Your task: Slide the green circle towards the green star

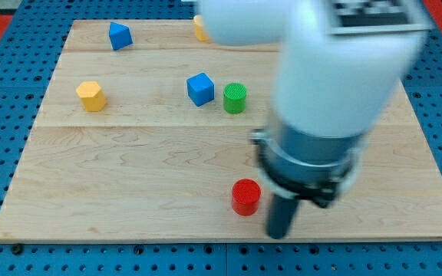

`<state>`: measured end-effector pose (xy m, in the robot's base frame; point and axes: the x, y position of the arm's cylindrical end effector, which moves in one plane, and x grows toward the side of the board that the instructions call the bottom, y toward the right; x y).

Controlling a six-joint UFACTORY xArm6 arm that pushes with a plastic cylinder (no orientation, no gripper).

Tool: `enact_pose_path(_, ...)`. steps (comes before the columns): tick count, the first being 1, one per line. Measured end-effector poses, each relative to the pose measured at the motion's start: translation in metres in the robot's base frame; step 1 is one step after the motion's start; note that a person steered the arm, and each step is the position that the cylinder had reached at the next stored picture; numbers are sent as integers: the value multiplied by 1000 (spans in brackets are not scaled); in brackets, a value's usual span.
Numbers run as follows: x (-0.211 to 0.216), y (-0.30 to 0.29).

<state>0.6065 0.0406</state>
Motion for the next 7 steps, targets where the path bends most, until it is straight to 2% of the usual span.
enact_pose_path(1,-41,-18)
enact_pose_path(2,-24,23)
enact_pose_path(4,-28,32)
enact_pose_path(5,-62,34)
enact_pose_path(7,-76,30)
